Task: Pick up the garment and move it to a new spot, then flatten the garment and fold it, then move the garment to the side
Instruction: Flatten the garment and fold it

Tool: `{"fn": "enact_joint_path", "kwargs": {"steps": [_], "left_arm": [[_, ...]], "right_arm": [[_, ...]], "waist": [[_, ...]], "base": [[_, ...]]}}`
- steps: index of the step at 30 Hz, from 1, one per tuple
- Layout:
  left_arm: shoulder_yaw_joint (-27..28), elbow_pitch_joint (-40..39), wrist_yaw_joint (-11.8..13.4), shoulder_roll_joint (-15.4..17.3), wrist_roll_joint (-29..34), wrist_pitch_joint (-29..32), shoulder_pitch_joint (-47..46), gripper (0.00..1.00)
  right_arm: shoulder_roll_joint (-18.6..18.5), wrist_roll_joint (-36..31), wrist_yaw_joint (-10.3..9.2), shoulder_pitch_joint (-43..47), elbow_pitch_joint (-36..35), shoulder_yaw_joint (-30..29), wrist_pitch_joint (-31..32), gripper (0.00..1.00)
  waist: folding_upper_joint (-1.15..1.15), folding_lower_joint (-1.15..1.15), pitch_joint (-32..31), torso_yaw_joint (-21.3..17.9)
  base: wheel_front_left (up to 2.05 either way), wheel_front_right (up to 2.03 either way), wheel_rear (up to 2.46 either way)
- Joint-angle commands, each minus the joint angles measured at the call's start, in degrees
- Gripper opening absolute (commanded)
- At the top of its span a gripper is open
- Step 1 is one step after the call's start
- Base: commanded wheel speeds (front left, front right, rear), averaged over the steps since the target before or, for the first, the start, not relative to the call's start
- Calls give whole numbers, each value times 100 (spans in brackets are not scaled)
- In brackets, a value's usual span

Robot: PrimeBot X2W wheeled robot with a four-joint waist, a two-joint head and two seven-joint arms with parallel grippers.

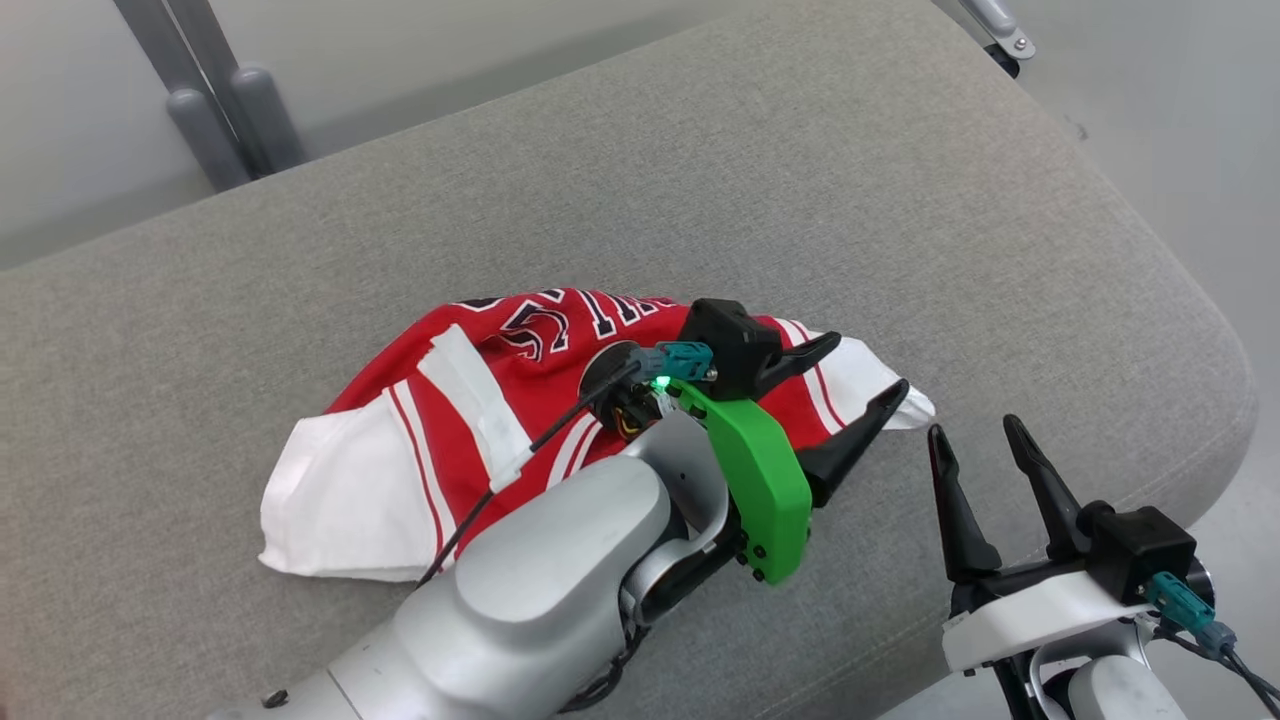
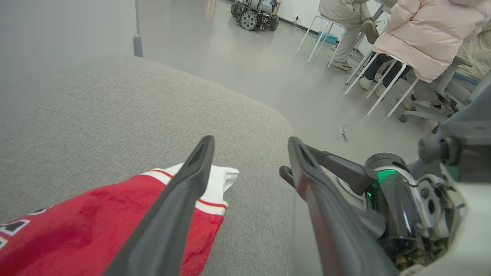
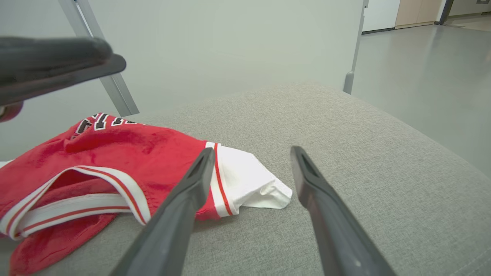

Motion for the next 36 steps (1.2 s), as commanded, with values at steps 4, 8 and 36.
{"fn": "enact_joint_path", "kwargs": {"steps": [4, 8, 36], "left_arm": [[-53, -311, 469, 155, 126, -242, 284, 100], [76, -800, 1178, 886, 237, -333, 878, 100], [22, -586, 1699, 1992, 237, -622, 2050, 0]], "right_arm": [[-64, -69, 2, 206, -117, -222, -18, 100], [-99, -101, 2, 345, -223, -437, -18, 100], [-209, -60, 2, 194, -263, -318, -18, 100]], "waist": [[0, 0, -258, 441], [0, 0, -414, 773], [0, 0, -152, 1007]], "base": [[0, 0, 0], [0, 0, 0], [0, 0, 0]]}}
